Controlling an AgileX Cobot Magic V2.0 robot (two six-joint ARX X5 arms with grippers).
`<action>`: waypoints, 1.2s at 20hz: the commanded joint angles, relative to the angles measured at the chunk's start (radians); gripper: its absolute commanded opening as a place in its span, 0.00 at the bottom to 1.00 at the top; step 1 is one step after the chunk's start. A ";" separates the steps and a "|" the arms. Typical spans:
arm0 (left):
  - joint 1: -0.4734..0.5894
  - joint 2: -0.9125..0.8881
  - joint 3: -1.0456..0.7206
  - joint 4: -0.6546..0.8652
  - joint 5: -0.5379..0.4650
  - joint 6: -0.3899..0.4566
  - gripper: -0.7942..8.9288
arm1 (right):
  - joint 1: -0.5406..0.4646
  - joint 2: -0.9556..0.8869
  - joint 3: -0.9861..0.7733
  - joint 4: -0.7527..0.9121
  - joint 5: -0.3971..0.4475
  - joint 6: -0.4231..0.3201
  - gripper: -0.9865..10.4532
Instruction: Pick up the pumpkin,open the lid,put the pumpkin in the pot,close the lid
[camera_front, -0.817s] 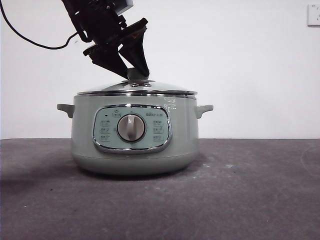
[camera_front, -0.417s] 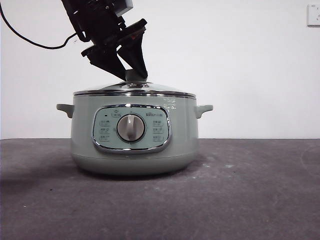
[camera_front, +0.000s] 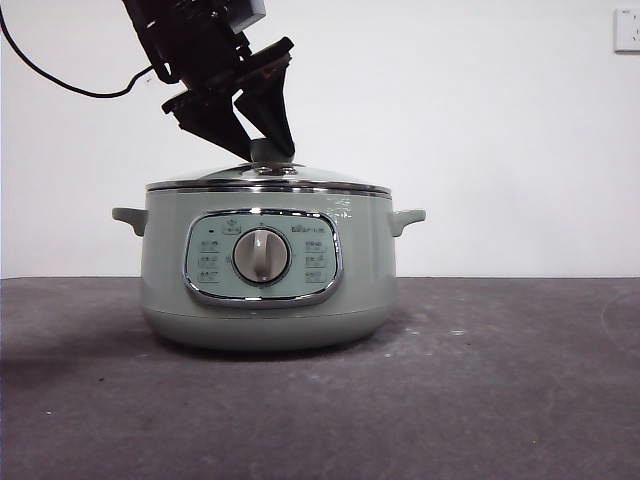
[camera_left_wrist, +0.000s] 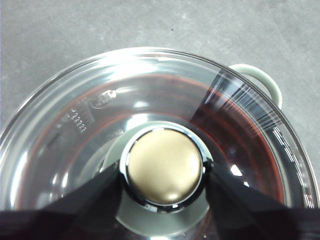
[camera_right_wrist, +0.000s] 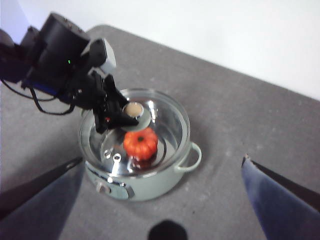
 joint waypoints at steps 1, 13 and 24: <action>-0.003 -0.014 0.004 -0.034 -0.002 0.004 0.70 | 0.002 0.003 -0.001 -0.024 -0.002 -0.004 0.63; -0.004 -0.211 0.005 -0.171 0.010 0.004 0.70 | 0.002 0.003 -0.001 -0.171 -0.117 -0.003 0.63; -0.003 -0.579 0.005 -0.517 0.166 0.005 0.08 | 0.002 0.011 -0.001 -0.258 -0.291 -0.010 0.16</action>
